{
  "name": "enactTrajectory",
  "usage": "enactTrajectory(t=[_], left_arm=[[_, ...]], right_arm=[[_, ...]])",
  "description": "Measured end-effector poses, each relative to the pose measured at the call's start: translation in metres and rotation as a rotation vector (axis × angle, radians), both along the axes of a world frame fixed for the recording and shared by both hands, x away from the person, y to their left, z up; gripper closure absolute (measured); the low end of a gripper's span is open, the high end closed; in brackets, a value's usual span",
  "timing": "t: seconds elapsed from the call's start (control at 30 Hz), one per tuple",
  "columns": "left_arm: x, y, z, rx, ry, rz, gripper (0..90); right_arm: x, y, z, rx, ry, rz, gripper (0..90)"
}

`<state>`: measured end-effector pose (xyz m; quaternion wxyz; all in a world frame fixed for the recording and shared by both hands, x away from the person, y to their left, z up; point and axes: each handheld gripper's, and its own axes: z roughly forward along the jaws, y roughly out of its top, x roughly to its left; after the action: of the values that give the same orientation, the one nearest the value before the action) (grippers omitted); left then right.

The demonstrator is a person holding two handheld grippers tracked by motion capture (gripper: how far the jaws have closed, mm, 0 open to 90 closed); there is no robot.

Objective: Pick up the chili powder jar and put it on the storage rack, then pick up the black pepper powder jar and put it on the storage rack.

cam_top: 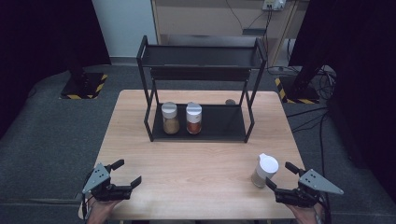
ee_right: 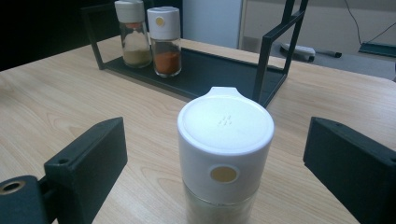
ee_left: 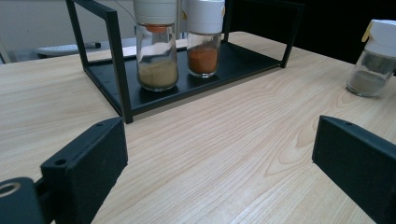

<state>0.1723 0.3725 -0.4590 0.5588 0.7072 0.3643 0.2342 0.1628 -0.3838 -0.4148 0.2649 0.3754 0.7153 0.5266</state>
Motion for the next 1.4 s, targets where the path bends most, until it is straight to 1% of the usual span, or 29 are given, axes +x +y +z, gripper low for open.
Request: enactTrajectory(t=[0.3,0.47,0.77,0.83,0.97,1.03,1.4], left_arm=[[0.0,0.0,0.0,-0.001,0.0,-0.002,2.7],[0.0,0.0,0.0,-0.003,0.0,0.0,2.6],[0.0,0.0,0.0,0.001,0.002,0.0,2.5],[0.0,0.0,0.0,0.0,0.002,0.001,2.5],[0.0,0.0,0.0,-0.002,0.003,0.002,2.5],[0.0,0.0,0.0,0.0,0.003,0.001,2.6],[0.0,0.0,0.0,0.0,0.004,0.001,2.6]], right_arm=[[-0.002,0.0,0.001,-0.001,-0.005,-0.003,6.2],[-0.004,-0.001,0.004,0.011,-0.016,-0.008,6.2],[-0.005,-0.001,0.018,0.003,-0.019,-0.007,6.0],[-0.004,-0.001,0.023,-0.003,-0.015,-0.007,5.9],[-0.003,-0.001,0.027,-0.013,-0.008,-0.009,5.9],[0.0,0.0,0.03,-0.017,0.005,-0.008,5.8],[0.01,0.006,0.033,-0.037,0.039,-0.002,5.9]])
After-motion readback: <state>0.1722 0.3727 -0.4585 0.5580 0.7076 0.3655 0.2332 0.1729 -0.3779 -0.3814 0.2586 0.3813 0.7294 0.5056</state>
